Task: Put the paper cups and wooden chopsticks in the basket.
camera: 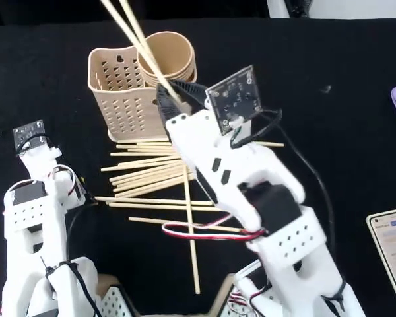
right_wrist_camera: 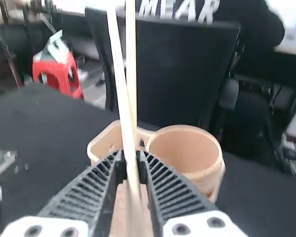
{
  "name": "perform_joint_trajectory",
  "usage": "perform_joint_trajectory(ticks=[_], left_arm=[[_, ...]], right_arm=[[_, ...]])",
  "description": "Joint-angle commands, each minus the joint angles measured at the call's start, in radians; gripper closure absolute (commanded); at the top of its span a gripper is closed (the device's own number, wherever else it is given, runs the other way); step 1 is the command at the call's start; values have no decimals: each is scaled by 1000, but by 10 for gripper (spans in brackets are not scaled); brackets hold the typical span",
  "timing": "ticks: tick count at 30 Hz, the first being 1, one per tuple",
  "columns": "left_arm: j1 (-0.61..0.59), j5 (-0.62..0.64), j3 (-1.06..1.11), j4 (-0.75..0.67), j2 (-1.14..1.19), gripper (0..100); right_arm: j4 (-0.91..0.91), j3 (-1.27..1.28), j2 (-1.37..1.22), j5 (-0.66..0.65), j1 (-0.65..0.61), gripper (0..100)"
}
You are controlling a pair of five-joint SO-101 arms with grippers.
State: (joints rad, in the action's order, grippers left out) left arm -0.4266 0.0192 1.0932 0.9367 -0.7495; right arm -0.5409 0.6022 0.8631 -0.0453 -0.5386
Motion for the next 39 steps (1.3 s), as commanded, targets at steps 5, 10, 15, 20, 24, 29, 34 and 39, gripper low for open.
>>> perform_joint_trajectory(ticks=[5,10,15,20,24,29,34,39], left_arm=[[2,-6,-5,-18,-25,820],[1,-6,-5,-18,-25,820],[1,-6,-5,-18,-23,820],[-19,-6,-7,-18,-25,820],[-71,-6,-15,-18,-25,820],[-71,-3,-16,-18,-25,820],[-71,-3,-16,-18,-25,820],[-71,-3,-15,-18,-25,820]], right_arm=[[390,119,13,-2,-107,987],[582,179,-65,2,-120,988],[744,159,-188,3,-120,988],[819,90,-306,3,-118,988],[859,-8,-432,3,-100,988],[855,-153,-602,6,-69,988],[858,-209,-705,6,-66,988],[848,-231,-723,6,-66,988]])
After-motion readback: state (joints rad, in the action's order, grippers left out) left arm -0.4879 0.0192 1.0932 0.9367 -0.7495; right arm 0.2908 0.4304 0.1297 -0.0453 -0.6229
